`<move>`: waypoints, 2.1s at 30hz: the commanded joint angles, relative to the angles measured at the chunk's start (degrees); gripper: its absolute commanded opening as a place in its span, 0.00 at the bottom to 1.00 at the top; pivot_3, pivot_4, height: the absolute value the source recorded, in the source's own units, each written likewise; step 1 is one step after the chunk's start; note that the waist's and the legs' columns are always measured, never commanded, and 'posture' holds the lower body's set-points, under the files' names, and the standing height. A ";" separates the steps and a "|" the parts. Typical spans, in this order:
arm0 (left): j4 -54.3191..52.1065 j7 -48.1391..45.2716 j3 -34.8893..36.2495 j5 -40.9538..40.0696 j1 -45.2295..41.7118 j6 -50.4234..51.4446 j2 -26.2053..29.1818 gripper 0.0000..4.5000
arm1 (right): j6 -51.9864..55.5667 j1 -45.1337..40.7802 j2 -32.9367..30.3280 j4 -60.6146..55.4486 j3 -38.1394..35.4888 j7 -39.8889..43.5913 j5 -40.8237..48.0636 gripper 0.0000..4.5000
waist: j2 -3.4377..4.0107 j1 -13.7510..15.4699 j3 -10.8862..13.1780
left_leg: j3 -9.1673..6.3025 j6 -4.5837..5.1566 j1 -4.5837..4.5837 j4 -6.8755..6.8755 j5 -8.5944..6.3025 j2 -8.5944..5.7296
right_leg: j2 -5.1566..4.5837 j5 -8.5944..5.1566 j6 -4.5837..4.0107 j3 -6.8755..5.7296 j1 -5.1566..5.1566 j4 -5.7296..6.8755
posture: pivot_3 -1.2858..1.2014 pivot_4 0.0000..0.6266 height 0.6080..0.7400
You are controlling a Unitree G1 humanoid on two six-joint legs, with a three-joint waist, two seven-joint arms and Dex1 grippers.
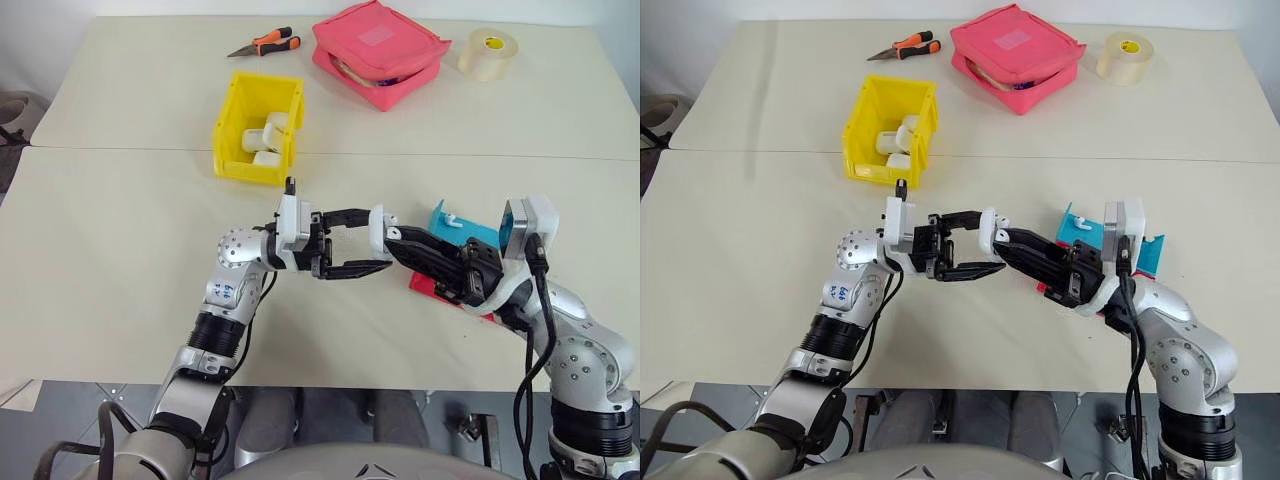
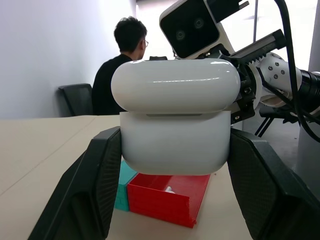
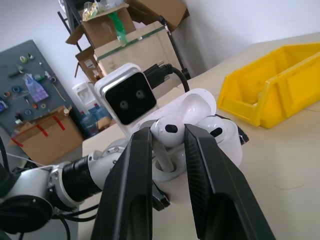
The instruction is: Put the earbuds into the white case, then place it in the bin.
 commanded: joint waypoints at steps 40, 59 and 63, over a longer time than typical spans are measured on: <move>-7.94 7.83 -4.54 13.07 -3.29 4.53 10.21 0.62 | -0.58 -8.76 -14.36 2.31 7.37 1.57 -15.70 0.00 | -0.01 0.11 0.00 | 0.27 0.06 -0.01 -0.02 -0.04 0.02 | 0.01 0.00 -0.01 0.03 0.00 -0.07 | 0.52 0.24 1.00; -15.33 19.43 7.52 5.99 8.20 8.69 11.03 0.62 | -17.50 7.67 -9.65 3.17 -11.74 3.30 -16.60 0.43 | -0.01 0.08 0.01 | 0.27 0.06 0.07 -0.02 -0.05 0.10 | 0.02 0.00 0.00 0.09 0.01 0.00 | 0.52 0.24 1.00; -15.09 33.62 14.60 7.70 7.48 15.64 10.63 0.62 | -21.21 8.00 -6.51 2.64 -11.96 0.49 -17.92 0.75 | -0.01 0.08 0.01 | 0.21 0.06 0.20 -0.06 -0.05 0.08 | 0.03 0.00 0.00 0.28 0.01 0.06 | 0.52 0.24 1.00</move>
